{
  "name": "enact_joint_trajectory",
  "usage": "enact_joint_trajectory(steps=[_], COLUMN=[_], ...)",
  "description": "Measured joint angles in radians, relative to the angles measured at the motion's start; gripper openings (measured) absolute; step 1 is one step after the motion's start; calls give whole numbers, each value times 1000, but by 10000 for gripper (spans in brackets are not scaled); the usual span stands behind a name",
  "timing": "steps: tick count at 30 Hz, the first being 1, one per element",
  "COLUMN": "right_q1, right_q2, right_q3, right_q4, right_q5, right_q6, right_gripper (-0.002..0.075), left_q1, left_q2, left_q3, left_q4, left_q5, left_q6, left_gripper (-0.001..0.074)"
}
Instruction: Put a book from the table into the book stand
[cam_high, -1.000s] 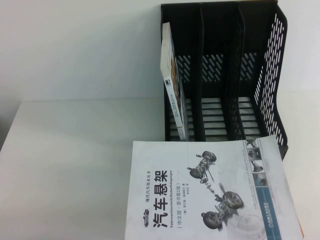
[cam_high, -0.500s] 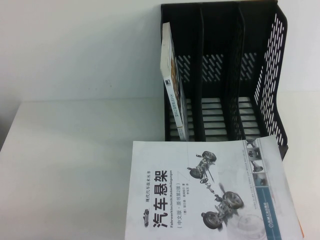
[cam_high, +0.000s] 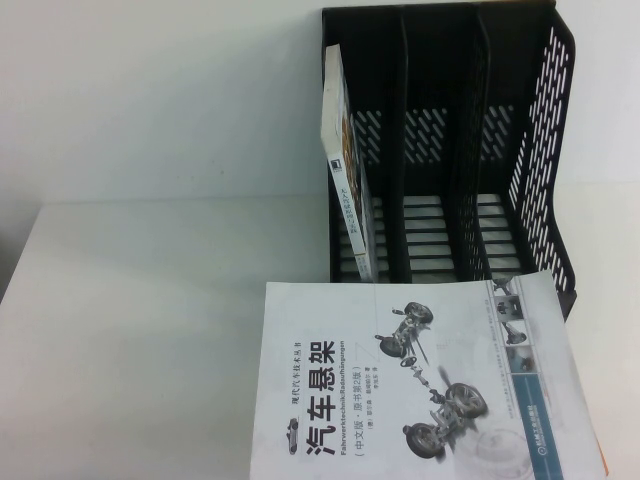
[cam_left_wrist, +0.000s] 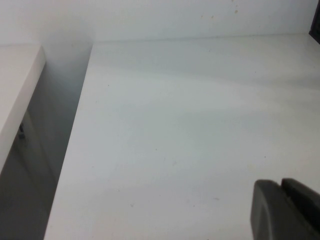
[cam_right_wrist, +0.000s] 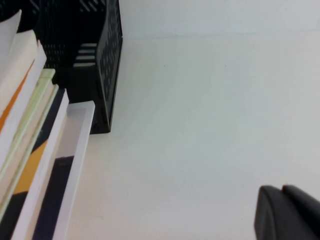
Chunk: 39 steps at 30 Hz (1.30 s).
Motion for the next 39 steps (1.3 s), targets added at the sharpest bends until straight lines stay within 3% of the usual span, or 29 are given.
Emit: enact_joint_trajectory(steps=[4,7,17,24,33,39], right_q1=[0,0,0,0,0,0], right_q2=[0,0,0,0,0,0], right_q3=[0,8,12,12,12,12], right_q4=[-2,-45,-178,-183,-183,-153], right_q5=[-2,-54,-612,-775,-747,-738], right_q6=[0,0,-15,-18,-20,-21], right_gripper=[-2,-2,-2,-2,-2,-2], left_q1=[0,0,0,-2,-2,-2], left_q2=[0,0,0,-5,-5,-5], left_q3=[0,7,7,7,7,7], left_q4=[0,7,91,125,123,-112], left_q5=[-17,-122,-1004,-1359,-1487,-1457], left_q6=[0,1,38,40,40,0], left_gripper=[-2,-2,-2,-3,-3,-3])
